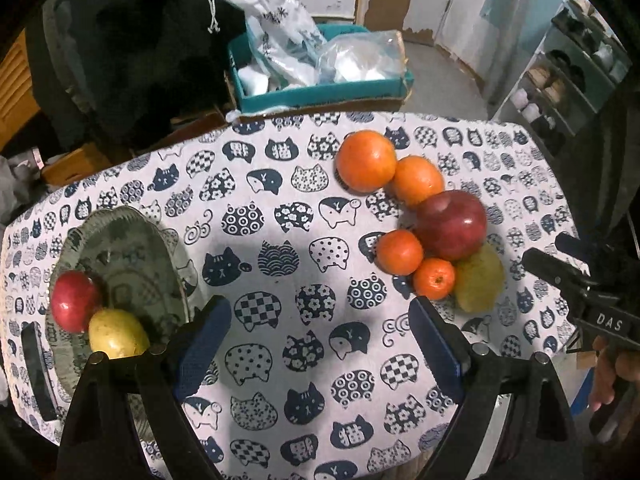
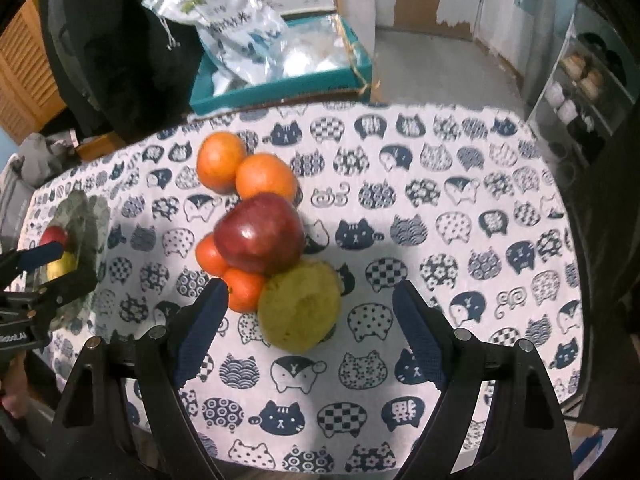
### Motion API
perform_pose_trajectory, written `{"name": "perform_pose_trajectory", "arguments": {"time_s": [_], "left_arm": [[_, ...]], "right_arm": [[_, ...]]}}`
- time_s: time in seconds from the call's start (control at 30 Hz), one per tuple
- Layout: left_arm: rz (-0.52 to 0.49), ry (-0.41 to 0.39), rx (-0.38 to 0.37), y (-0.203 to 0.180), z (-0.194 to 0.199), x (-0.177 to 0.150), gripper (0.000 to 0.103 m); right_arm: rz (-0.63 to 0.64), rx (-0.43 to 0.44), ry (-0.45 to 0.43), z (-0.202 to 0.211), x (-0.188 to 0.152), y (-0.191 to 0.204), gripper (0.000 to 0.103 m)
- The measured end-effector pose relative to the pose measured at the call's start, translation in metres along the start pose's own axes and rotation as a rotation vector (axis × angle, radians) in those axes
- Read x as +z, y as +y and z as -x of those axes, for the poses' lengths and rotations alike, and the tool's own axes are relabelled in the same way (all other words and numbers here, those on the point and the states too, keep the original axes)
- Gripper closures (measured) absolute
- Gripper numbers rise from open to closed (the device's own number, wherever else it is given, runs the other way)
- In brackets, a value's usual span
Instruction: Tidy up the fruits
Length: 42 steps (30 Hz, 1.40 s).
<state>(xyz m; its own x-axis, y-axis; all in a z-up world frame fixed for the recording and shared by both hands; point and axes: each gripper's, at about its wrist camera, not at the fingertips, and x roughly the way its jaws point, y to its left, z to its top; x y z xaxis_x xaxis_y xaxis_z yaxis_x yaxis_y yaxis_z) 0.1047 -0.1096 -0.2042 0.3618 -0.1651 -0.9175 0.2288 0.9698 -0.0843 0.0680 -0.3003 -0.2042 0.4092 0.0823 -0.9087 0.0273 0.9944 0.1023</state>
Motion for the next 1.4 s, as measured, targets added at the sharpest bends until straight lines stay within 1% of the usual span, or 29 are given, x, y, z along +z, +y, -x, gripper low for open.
{"name": "perform_pose_trajectory", "arguments": {"time_s": [0.17,0.37,0.53,0.63,0.7,0.8,0.87,0.9,1.0,1.07,1.2,1.23,1.27,1.4], "left_arm": [[0.001,0.029,0.011,0.001,-0.025,0.001,0.012],[0.008,0.070,0.010,0.001,-0.049,0.002,0.012],[0.004,0.087,0.006,-0.002,-0.063,0.004,0.012],[0.007,0.095,0.002,-0.003,-0.068,0.005,0.012],[0.009,0.100,-0.005,-0.004,-0.070,0.006,0.012],[0.013,0.107,-0.011,-0.005,-0.073,0.007,0.012],[0.016,0.111,-0.019,-0.005,-0.075,0.007,0.012],[0.017,0.114,-0.024,-0.006,-0.076,0.007,0.012],[0.011,0.120,-0.023,-0.011,-0.080,0.008,0.012],[0.008,0.123,-0.023,-0.013,-0.081,0.008,0.012],[-0.001,0.122,-0.025,-0.016,-0.082,0.009,0.012],[-0.003,0.123,-0.027,-0.016,-0.083,0.009,0.012],[-0.003,0.122,-0.029,-0.018,-0.084,0.010,0.012],[-0.009,0.120,-0.037,-0.027,-0.089,0.014,0.012]], "right_arm": [[0.000,-0.001,0.059,-0.026,-0.005,-0.002,0.019],[-0.007,0.035,0.113,-0.053,-0.013,-0.006,0.019],[-0.020,0.076,0.135,-0.067,-0.015,-0.008,0.019],[-0.025,0.104,0.145,-0.074,-0.015,-0.009,0.023],[-0.038,0.135,0.159,-0.080,-0.016,-0.011,0.031],[-0.059,0.178,0.168,-0.085,-0.017,-0.014,0.036],[-0.068,0.191,0.165,-0.084,-0.017,-0.016,0.036],[-0.059,0.183,0.159,-0.083,-0.017,-0.016,0.036],[-0.018,0.087,0.146,-0.078,-0.018,-0.016,0.036],[-0.010,0.019,0.139,-0.075,-0.017,-0.022,0.036],[-0.014,-0.061,0.125,-0.071,-0.016,-0.039,0.036],[-0.011,-0.093,0.121,-0.071,-0.016,-0.044,0.036],[-0.012,-0.111,0.118,-0.071,-0.016,-0.047,0.036],[-0.029,-0.123,0.099,-0.070,-0.017,-0.058,0.036]]}}
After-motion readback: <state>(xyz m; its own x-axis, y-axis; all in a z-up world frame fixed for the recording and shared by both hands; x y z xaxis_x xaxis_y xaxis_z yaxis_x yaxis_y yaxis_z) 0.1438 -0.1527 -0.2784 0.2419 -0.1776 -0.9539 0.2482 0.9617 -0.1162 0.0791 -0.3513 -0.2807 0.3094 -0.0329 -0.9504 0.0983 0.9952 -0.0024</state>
